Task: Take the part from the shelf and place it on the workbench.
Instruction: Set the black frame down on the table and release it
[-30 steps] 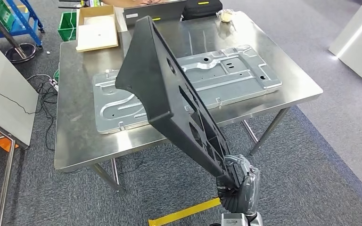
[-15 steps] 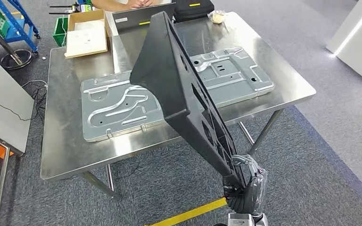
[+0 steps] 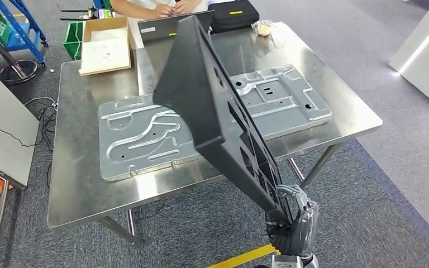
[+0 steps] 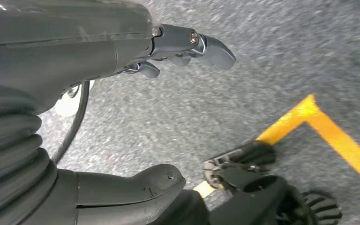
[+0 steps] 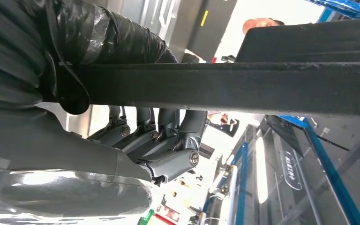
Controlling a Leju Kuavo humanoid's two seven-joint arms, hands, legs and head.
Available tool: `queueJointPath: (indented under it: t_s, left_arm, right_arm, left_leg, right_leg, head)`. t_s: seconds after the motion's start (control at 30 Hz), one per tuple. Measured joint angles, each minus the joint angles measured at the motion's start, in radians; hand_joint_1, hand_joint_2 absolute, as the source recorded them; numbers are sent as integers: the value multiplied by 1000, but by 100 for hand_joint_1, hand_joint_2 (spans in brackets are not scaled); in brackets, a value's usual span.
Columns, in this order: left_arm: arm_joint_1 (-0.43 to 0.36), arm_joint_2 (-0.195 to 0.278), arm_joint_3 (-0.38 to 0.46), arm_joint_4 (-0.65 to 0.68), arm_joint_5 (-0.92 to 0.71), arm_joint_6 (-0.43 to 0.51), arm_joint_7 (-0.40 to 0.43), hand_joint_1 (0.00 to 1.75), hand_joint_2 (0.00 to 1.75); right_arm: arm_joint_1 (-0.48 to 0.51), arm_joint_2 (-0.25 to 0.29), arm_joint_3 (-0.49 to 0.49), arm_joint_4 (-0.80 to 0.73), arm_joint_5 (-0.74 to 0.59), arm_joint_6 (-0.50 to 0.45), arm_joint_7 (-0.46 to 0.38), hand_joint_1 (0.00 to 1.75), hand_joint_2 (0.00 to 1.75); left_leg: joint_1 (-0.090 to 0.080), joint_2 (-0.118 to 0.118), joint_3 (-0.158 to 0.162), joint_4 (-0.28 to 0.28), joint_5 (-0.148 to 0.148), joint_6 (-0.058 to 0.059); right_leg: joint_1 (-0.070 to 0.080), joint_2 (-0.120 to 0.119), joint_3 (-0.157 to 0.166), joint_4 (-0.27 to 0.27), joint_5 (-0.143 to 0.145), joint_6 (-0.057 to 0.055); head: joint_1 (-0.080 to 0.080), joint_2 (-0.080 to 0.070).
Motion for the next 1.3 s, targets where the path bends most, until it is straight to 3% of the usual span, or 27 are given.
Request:
queueJointPath:
  t_s: [0.03,0.17,0.23,0.3,0.33,0.37,0.4,0.47,0.5,0.6,0.67,0.73,0.8,0.83,0.87,0.93,1.0,1.03,1.13,1.2,1.23,1.3]
  left_arm:
    - [-1,0,0,0,0,0,0,0,175]
    - [-4,0,0,0,1,0,0,0,175]
    - [-7,0,0,0,6,2,-2,0,175]
    - [-8,0,2,0,12,7,-4,0,175]
    - [-7,0,4,0,13,11,-3,0,175]
    - [-5,0,6,0,14,14,-3,0,175]
    - [-5,0,8,0,15,16,-3,0,175]
    - [-6,0,13,0,15,18,-3,0,175]
    - [-7,1,14,0,15,19,-3,0,175]
    - [-8,1,17,0,12,15,-7,0,175]
    - [-7,0,17,0,11,10,-11,0,175]
    - [-8,-1,17,0,11,10,-12,0,175]
    - [-9,-1,18,0,11,11,-11,0,175]
    - [-9,-2,18,0,11,11,-10,0,175]
    - [-9,-2,18,0,11,11,-10,0,175]
    - [-9,-2,18,0,10,7,-13,0,175]
    - [-9,-4,18,0,5,1,-21,0,175]
    - [-9,-4,18,0,2,0,-25,0,175]
    - [-10,-4,18,0,-5,-1,-33,0,175]
    - [-11,-4,18,0,-6,0,-35,0,175]
    - [-11,-4,18,0,-6,0,-36,0,175]
    - [-9,-4,18,0,-7,0,-36,0,175]
  right_arm:
    - [1,0,-1,0,1,1,0,175,175]
    - [3,5,-5,-1,4,0,0,175,175]
    - [2,9,-6,-1,8,-1,0,175,175]
    - [3,13,-7,-1,13,-2,1,175,175]
    - [3,13,-8,-1,15,-3,2,175,175]
    - [4,14,-9,-1,18,-3,2,175,175]
    - [4,14,-10,-1,19,-3,2,175,175]
    - [4,16,-12,-1,23,-3,4,175,175]
    - [4,16,-12,-1,26,-3,5,175,175]
    - [4,16,-14,0,33,-4,13,175,175]
    - [3,16,-15,-1,37,-4,16,175,175]
    - [3,16,-15,-1,39,-4,17,175,175]
    - [4,16,-15,0,39,-4,18,175,175]
    - [5,16,-15,0,39,-4,18,175,175]
    - [6,16,-15,1,39,-4,19,175,175]
    - [5,16,-15,1,39,-4,19,175,175]
    - [4,16,-15,2,39,-4,19,175,175]
    - [4,16,-16,2,39,-4,18,175,175]
    - [5,16,-16,2,38,-4,19,175,175]
    - [5,16,-17,2,37,-4,18,175,175]
    - [5,17,-17,2,37,-4,18,175,175]
    - [5,17,-17,2,37,-4,18,175,175]
  left_leg:
    - [-1,0,1,1,-8,-8]
    - [3,1,4,30,-21,-33]
    - [4,2,-45,124,-60,-39]
    - [5,1,-127,253,-113,-43]
    - [5,1,-158,289,-123,-43]
    - [4,1,-171,289,-109,-40]
    - [3,1,-165,251,-74,-34]
    - [-4,1,-126,124,9,-14]
    - [-9,1,-110,74,26,-5]
    - [-18,-2,-98,32,38,12]
    - [-12,0,-88,16,59,19]
    - [-6,2,-79,2,68,24]
    - [-7,3,-79,2,67,27]
    - [-8,3,-79,3,65,27]
    - [-8,3,-78,6,62,26]
    - [-7,2,-76,14,52,22]
    - [-10,0,-77,24,36,11]
    - [-11,-1,-77,27,27,5]
    - [-10,-1,-70,30,14,-14]
    - [-6,-1,-81,72,-7,-25]
    - [-4,-1,-105,123,-29,-29]
    - [-2,-1,-189,260,-75,-35]
  right_leg:
    - [2,1,6,-24,12,-7]
    - [5,7,19,-30,4,-40]
    - [4,6,32,-35,-2,-51]
    - [8,7,37,-35,-9,-58]
    - [11,8,39,-34,-13,-60]
    - [14,10,44,-33,-18,-60]
    - [16,12,50,-33,-22,-60]
    - [21,14,63,-33,-30,-58]
    - [21,14,66,-33,-33,-56]
    - [20,15,67,-36,-35,-39]
    - [21,13,67,-24,-47,-29]
    - [20,11,32,55,-95,-22]
    - [18,9,-32,180,-151,-16]
    - [16,9,-55,221,-160,-12]
    - [14,8,-61,225,-147,-10]
    - [10,6,-19,127,-79,-8]
    - [10,4,36,12,-40,-13]
    - [12,3,50,-17,-38,-18]
    - [16,7,61,-28,-49,-38]
    - [13,7,77,-36,-53,-52]
    - [11,6,86,-39,-57,-57]
    - [13,5,102,-40,-71,-62]
  head:
    - [0,0]
    - [-1,0]
    - [-1,0]
    - [-2,0]
    - [-2,0]
    - [-2,0]
    - [-2,0]
    - [-1,0]
    - [-2,0]
    - [-2,0]
    - [-2,0]
    - [-2,0]
    - [-2,0]
    - [-2,0]
    - [-2,0]
    - [-2,0]
    - [-2,0]
    - [-2,0]
    - [-2,0]
    - [-2,0]
    - [-2,0]
    - [-2,0]
